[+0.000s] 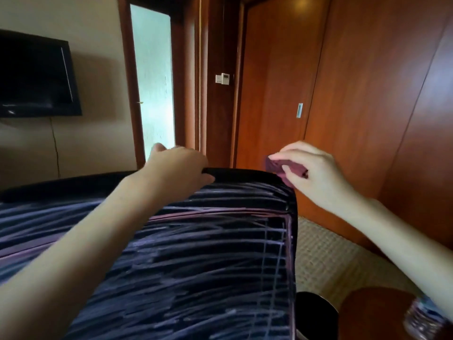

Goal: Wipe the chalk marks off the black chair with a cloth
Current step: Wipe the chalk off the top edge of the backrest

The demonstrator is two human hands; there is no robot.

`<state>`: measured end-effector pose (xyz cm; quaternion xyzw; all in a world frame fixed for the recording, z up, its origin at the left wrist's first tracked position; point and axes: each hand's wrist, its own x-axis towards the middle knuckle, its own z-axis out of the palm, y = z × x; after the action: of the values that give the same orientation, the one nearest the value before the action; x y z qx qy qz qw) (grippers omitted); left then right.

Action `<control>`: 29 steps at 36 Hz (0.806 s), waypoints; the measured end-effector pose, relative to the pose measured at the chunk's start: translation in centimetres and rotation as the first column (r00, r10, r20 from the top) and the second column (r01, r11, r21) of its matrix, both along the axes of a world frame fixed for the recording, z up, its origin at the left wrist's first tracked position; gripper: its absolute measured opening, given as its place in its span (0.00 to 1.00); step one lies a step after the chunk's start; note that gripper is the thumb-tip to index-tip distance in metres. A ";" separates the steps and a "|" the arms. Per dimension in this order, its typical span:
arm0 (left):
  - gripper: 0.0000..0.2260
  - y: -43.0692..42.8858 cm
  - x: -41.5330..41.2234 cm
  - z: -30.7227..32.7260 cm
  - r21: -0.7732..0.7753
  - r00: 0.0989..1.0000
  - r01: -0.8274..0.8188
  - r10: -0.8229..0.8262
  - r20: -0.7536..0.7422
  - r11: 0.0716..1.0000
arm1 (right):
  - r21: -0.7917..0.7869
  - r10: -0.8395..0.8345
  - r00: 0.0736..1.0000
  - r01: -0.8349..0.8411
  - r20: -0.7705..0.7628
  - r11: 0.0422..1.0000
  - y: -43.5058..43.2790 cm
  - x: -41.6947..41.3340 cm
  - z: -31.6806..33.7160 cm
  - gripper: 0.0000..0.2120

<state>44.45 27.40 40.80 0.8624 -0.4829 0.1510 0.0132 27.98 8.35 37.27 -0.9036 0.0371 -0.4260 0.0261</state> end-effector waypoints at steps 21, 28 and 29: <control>0.15 -4.3 -1.8 -0.4 -0.030 0.998 0.025 -0.027 -0.062 0.999 | 0.166 -0.030 0.999 0.026 0.022 0.986 -6.4 -5.9 -9.7 0.18; 0.14 -5.0 -1.8 -0.4 -0.025 0.998 0.038 -0.039 -0.051 0.999 | 0.074 0.046 0.984 -0.059 0.175 0.996 -4.3 -1.9 -3.2 0.16; 0.14 -4.8 -1.7 -0.4 -0.031 0.998 0.038 -0.039 -0.046 0.999 | 0.055 0.075 0.987 -0.084 0.139 0.995 -3.9 -1.0 -3.2 0.17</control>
<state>42.77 22.60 40.43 0.8559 -0.4968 0.1379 0.0403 26.99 4.48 34.11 -0.8718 0.0121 -0.4843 0.0732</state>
